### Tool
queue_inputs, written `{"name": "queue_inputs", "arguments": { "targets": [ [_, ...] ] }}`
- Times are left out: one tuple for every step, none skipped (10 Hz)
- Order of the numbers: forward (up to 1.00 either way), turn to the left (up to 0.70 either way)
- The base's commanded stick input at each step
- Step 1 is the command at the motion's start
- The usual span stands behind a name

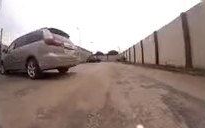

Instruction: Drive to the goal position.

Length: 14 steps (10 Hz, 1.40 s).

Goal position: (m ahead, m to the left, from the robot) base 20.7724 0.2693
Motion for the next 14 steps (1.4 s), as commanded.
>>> {"name": "queue_inputs", "arguments": {
  "targets": [
    [0.7, -0.18],
    [0.7, -0.26],
    [0.7, -0.3],
    [0.7, -0.08],
    [0.7, -0.06],
    [0.7, -0.15],
    [0.7, -0.24],
    [0.7, 0.0],
    [0.7, 0.0],
    [0.7, 0.0],
    [0.7, 0.0],
    [0.7, 0.0],
    [0.7, 0.0],
    [0.7, 0.0]
  ]
}}
